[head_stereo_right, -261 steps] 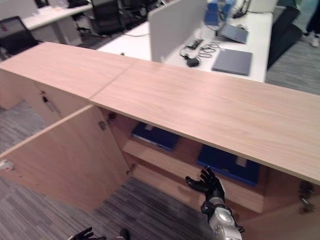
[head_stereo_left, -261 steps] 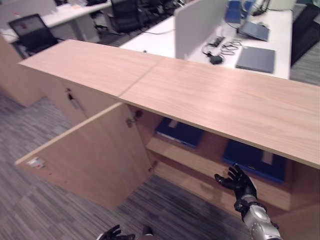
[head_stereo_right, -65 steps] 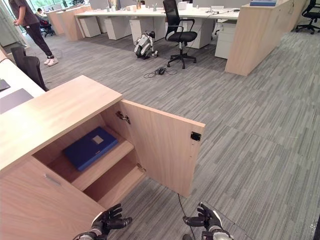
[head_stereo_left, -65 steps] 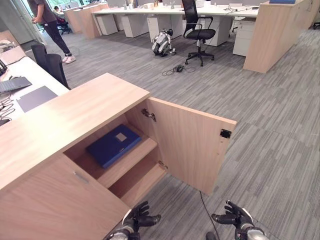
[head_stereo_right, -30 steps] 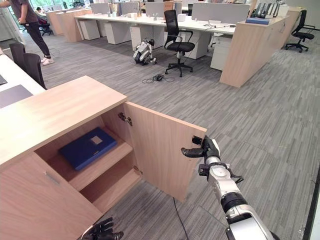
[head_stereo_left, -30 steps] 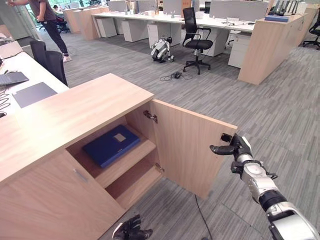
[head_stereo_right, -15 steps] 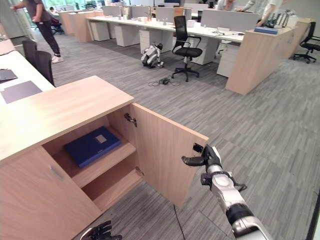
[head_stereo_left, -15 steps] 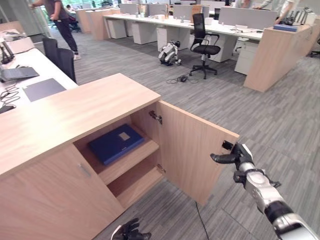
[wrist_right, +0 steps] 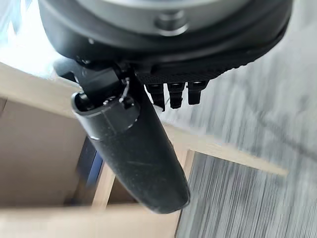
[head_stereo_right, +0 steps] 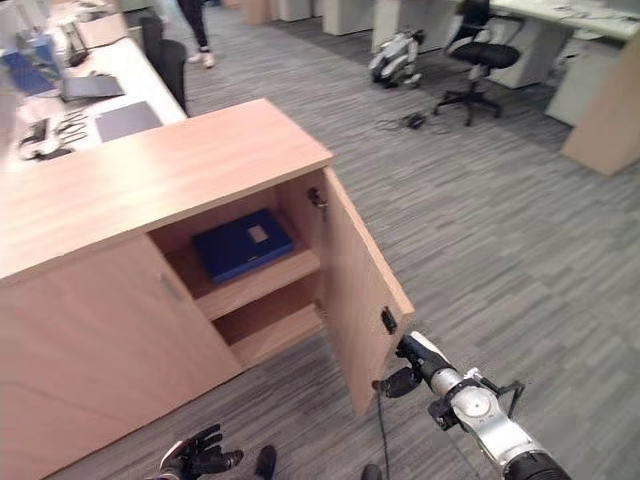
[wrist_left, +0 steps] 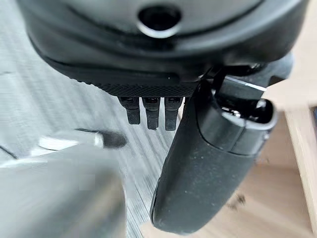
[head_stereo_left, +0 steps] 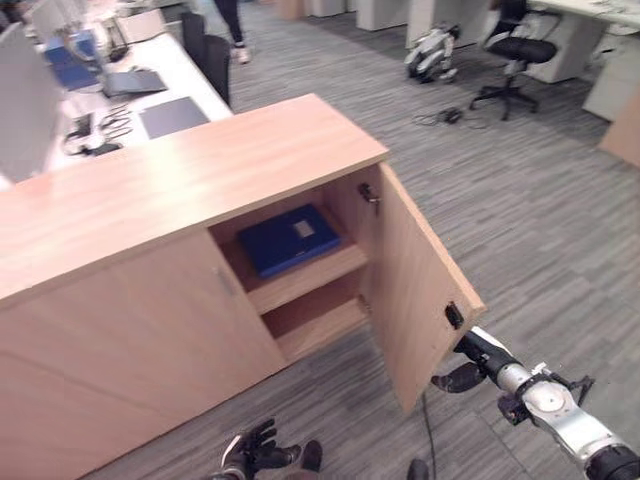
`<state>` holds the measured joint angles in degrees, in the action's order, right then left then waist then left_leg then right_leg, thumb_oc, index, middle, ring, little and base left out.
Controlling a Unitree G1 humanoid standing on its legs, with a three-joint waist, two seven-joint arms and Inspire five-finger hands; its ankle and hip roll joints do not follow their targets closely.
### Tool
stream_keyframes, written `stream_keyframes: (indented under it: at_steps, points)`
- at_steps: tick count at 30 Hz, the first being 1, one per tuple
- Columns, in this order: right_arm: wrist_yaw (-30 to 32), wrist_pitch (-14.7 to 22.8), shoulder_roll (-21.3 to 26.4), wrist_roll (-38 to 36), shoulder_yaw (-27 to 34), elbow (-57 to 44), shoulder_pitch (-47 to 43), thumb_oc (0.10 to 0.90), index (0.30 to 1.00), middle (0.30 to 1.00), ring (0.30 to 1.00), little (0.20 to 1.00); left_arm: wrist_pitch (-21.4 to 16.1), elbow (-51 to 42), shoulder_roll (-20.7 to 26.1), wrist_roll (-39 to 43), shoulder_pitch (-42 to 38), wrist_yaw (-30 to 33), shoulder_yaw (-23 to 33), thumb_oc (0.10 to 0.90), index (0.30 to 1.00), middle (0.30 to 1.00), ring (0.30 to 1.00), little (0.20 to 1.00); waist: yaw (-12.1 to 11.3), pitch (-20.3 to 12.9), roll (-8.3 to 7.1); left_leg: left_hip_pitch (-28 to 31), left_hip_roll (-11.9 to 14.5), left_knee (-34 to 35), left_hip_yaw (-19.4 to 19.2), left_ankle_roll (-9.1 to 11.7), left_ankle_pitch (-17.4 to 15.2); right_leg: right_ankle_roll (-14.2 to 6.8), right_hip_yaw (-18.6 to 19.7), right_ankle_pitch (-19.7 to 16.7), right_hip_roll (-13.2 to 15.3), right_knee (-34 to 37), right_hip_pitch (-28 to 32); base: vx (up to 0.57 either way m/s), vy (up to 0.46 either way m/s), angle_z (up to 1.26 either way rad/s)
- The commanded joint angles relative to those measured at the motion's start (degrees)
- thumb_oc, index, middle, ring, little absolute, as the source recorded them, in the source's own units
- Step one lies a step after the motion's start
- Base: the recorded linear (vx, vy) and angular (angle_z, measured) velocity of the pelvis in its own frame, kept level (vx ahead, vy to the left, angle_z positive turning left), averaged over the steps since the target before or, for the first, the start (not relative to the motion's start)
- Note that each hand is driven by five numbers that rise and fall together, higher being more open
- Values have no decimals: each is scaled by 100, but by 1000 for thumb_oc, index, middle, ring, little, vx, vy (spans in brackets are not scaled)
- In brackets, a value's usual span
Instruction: Put the empty folder in the office cabinet
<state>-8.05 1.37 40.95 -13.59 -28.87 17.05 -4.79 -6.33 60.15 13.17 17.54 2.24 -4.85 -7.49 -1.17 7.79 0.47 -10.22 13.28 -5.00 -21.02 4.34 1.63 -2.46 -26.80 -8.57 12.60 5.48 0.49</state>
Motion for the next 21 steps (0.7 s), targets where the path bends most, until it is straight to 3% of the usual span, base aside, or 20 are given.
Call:
stream_keyframes:
  at_steps: [1,4,5,7,8,11,12,13,14,15,16,18,19,21]
  points:
    - [-545,898,-1124,-139,-385,-1109,-897,800,900,900,900,900,-272,-138,329,-309,-133,49,-84,800,900,900,900,900,-321,-6,-121,768,-87,-103,-2,275,-52,-438,-2,1109,-188,-295,593,88,159,89]
    - [-395,853,-1818,-288,-605,-1102,-1223,800,900,900,900,900,-228,115,278,-517,-123,156,-159,800,900,900,900,900,-565,-125,-119,874,-321,226,229,118,-115,-481,-255,1147,-28,-630,689,72,171,109]
    - [-393,859,-1834,-287,-609,-1087,-1237,800,900,900,900,900,-229,118,286,-518,-129,157,-152,800,900,900,900,900,-544,-119,-133,872,-336,232,245,111,-111,-488,-273,1155,-14,-642,692,14,97,121]
    - [-268,884,-2163,-381,-731,-1066,-1533,800,900,900,900,900,-190,159,304,-644,-182,177,-246,800,900,900,900,900,-719,-131,-185,858,-491,321,406,-4,-143,-531,-399,1174,140,-977,653,29,138,122]
    - [-176,914,-2435,-409,-863,-1109,-1916,800,900,900,900,900,-158,153,342,-716,-247,184,-347,800,900,900,900,900,-898,-96,-205,848,-618,340,540,-132,-201,-629,-503,1158,333,-1352,602,41,226,77]
    - [-148,930,-2632,-392,-989,-1166,-2219,800,900,900,900,900,-154,124,392,-829,-269,202,-418,800,900,900,900,900,-1022,-95,-201,925,-784,427,593,-283,-267,-807,-602,984,633,-1897,499,60,224,68]
    - [-129,925,-2814,-372,-1076,-1163,-2431,800,900,900,900,900,-139,76,461,-964,-237,251,-454,800,900,900,900,900,-1116,-80,-156,1085,-926,596,656,-425,-319,-1040,-591,553,964,-2619,313,106,203,69]
    - [-127,940,-2830,-382,-1094,-1224,-2397,800,900,900,900,900,-136,105,520,-1010,-274,301,-442,800,900,900,900,900,-1113,-25,-141,1149,-960,647,746,-452,-302,-1161,-398,286,1036,-2936,175,104,197,56]
    - [-126,940,-2830,-382,-1094,-1225,-2399,800,900,900,900,900,-137,107,520,-1011,-276,302,-441,800,900,900,900,900,-1118,-22,-147,1152,-969,653,739,-456,-300,-1164,-385,290,1047,-2953,162,57,64,69]
    - [-149,951,-2719,-367,-1066,-1318,-2230,800,900,900,900,900,-105,250,573,-1024,-358,355,-352,800,900,900,900,900,-1094,6,-96,1217,-929,726,930,-461,-268,-1203,35,253,881,-3088,-19,31,26,62]
    - [-149,950,-2718,-367,-1066,-1318,-2230,800,900,900,900,900,-105,250,572,-1024,-358,355,-353,800,900,900,900,900,-1093,-1,-92,1209,-924,725,932,-461,-267,-1202,32,247,874,-3079,-22,68,29,89]
    - [-141,886,-2364,-363,-890,-1206,-1718,800,900,900,900,900,-100,535,605,-861,-461,420,-209,800,900,900,900,900,-816,28,-99,1335,-1029,827,1498,-407,-249,-997,1054,911,150,-2576,-173,174,20,105]
    - [-125,862,-2287,-360,-820,-1094,-1527,800,900,900,900,900,-111,591,591,-844,-478,405,-206,800,900,900,900,900,-709,37,-98,1370,-1040,808,1632,-390,-281,-903,1324,1140,-39,-2288,-218,231,9,98]
    - [12,821,-2144,-52,-623,-445,-1174,800,900,900,900,900,-103,721,623,-914,-571,412,-220,800,900,900,900,900,-557,30,-146,1400,-1105,774,1795,-355,-353,-787,1585,1123,-161,-1657,-294,160,-30,84]
